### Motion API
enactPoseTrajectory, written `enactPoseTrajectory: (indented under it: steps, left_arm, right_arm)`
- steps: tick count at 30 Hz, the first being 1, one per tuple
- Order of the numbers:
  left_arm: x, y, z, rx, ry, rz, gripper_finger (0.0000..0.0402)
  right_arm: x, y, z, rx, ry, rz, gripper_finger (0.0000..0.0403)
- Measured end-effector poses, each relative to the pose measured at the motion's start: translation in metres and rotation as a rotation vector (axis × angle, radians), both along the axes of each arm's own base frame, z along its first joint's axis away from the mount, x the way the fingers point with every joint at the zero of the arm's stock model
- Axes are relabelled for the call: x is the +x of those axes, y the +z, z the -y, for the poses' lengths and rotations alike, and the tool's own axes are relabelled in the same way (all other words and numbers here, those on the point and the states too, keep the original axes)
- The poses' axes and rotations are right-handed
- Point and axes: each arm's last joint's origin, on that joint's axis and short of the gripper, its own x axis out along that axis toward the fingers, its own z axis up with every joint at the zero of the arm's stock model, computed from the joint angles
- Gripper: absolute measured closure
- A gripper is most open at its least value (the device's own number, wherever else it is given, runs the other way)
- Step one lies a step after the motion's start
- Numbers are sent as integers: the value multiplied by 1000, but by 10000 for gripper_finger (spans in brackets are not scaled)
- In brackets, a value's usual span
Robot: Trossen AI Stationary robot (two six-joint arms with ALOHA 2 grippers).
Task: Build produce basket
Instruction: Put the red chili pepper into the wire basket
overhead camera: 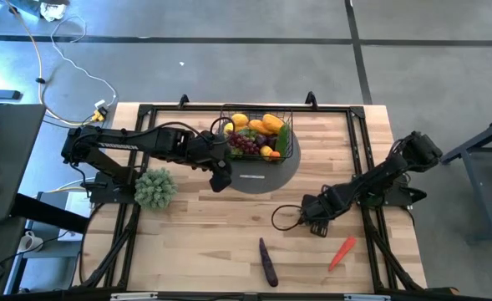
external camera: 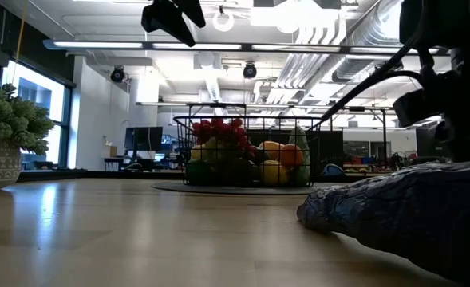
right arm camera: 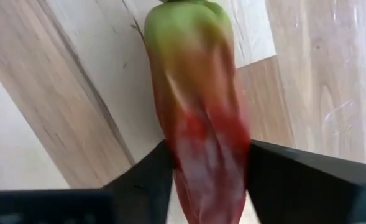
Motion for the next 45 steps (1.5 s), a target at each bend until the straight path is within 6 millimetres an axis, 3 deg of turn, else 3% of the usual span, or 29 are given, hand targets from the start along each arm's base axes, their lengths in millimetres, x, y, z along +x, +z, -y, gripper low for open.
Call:
enactPoseTrajectory:
  steps: [4, 10, 23, 32, 45]
  left_arm:
    - [0, 0, 0, 0, 0, 0, 149]
    - [0, 0, 0, 0, -1, 0, 149]
    - [0, 0, 4, 19, -42, -9, 149]
    - [0, 0, 4, 22, -40, -9, 149]
    - [0, 0, 4, 47, -75, -20, 149]
  right_arm:
    - [1, 0, 1, 21, -48, 0, 326]
    - [11, 6, 1, 60, -86, 29, 328]
    - [56, 46, 12, 117, -189, 257, 328]
    - [87, 84, 42, 60, -259, 422, 328]
    - [109, 127, 113, -91, -433, 588, 327]
